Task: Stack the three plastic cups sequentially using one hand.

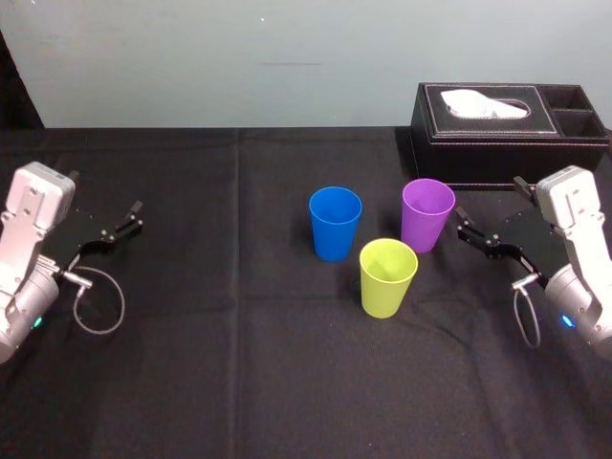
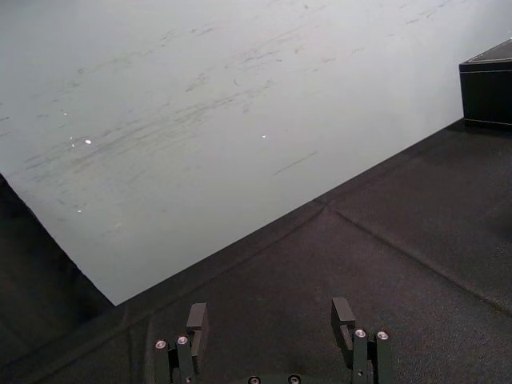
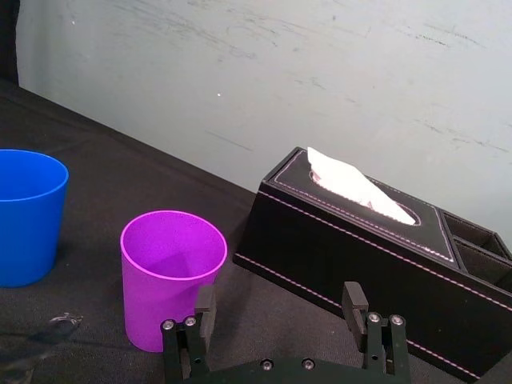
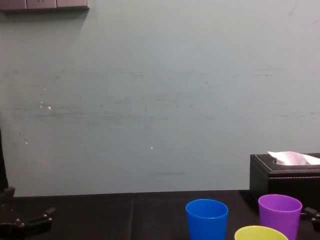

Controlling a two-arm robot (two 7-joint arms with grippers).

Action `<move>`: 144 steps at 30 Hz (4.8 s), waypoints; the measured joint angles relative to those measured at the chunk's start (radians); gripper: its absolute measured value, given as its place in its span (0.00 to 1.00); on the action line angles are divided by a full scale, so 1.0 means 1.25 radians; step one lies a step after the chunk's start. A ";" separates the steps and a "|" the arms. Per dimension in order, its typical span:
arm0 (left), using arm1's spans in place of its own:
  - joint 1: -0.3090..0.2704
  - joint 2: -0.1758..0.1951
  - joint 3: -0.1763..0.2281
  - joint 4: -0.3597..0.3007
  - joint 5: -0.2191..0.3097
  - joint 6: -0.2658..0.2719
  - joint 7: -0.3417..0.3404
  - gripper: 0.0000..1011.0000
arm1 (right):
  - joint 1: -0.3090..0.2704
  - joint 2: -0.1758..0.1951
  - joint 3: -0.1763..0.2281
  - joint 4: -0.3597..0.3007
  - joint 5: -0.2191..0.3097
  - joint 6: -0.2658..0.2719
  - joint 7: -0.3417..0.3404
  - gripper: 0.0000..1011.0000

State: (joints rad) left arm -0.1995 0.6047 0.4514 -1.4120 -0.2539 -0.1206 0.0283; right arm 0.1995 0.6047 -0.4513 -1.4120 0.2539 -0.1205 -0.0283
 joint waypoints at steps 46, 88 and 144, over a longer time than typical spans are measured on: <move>0.000 0.000 0.000 0.000 0.000 0.000 0.000 1.00 | -0.010 -0.003 0.005 -0.010 -0.009 0.001 -0.007 0.99; 0.000 0.000 0.000 0.000 0.000 0.000 0.000 1.00 | -0.067 -0.059 0.078 -0.063 0.082 0.098 0.153 0.99; 0.000 0.000 0.000 0.000 0.000 0.000 0.000 1.00 | -0.029 -0.198 0.143 0.016 -0.003 0.124 0.199 0.99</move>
State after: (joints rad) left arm -0.1995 0.6047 0.4514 -1.4120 -0.2539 -0.1205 0.0283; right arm 0.1628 0.3576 -0.2721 -1.3917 0.2501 0.0343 0.2208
